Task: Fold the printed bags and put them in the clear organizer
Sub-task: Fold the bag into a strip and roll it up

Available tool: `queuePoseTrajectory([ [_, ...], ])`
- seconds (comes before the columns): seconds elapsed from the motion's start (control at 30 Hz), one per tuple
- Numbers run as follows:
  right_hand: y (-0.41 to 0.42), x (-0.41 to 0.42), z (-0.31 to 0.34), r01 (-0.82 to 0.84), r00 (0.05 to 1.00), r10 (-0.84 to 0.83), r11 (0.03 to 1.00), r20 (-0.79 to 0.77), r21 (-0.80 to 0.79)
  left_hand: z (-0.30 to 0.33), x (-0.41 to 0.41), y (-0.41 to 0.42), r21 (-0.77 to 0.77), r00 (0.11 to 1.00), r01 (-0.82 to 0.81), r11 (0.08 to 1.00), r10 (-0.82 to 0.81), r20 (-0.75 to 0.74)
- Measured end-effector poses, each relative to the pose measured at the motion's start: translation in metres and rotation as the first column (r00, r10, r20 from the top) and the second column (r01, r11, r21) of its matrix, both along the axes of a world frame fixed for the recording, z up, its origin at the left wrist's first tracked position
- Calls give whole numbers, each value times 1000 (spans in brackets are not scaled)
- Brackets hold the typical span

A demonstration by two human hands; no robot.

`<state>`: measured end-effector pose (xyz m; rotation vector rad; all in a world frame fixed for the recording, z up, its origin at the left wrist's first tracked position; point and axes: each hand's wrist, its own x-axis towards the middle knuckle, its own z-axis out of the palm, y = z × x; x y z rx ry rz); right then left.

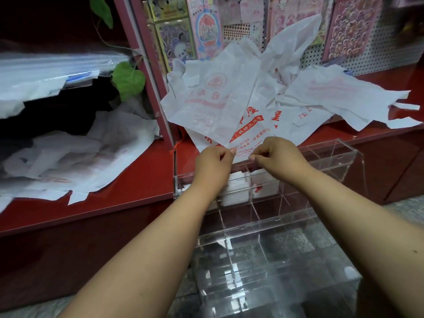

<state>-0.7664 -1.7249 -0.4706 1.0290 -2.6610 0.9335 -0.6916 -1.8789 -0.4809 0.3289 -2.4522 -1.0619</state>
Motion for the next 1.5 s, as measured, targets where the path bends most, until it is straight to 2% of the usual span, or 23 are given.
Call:
queuePoseTrajectory([
  [0.17,-44,29,-12,-171,982,169,985,-88,-12,-1,43,-72,-123,958,-285,951,280,-59],
  [0.33,-75,46,-30,-246,959,244,969,-147,8,-12,89,-154,-311,811,-548,777,585,32],
  [0.47,-93,52,-37,-273,951,271,962,-151,9,-17,116,-200,-388,715,-608,693,690,112],
  [0.53,-98,52,-41,-269,951,269,963,-152,17,-18,120,-215,-410,697,-590,695,695,174],
  [0.6,-99,51,-43,-253,955,253,967,-156,23,-17,120,-224,-398,718,-560,726,666,205],
  [0.77,-98,49,-42,-249,963,249,968,-102,13,-8,111,-227,-206,759,-588,783,621,195],
  [0.87,-96,49,-39,-254,966,252,967,-58,-18,2,104,-223,103,801,-597,796,584,134],
  [0.97,-92,53,-31,-208,978,208,972,-8,-110,22,93,-201,351,851,-513,784,518,87],
  [1.1,-88,69,-19,-163,975,193,957,106,-240,45,76,-147,507,928,-370,778,340,154],
  [1.17,-84,77,-12,-119,953,199,939,227,-323,49,70,-122,590,936,-351,727,263,233],
  [1.2,-81,81,-10,-91,930,208,929,302,-359,50,68,-111,657,937,-346,670,216,274],
  [1.33,-73,88,-13,-3,753,289,900,592,-436,54,58,-76,839,950,-292,460,39,309],
  [1.4,-69,89,-17,28,682,308,896,663,-444,56,54,-60,883,957,-261,390,-11,288],
  [1.5,-63,92,-21,136,685,252,878,684,-459,58,51,-36,925,962,-216,313,-96,257],
])
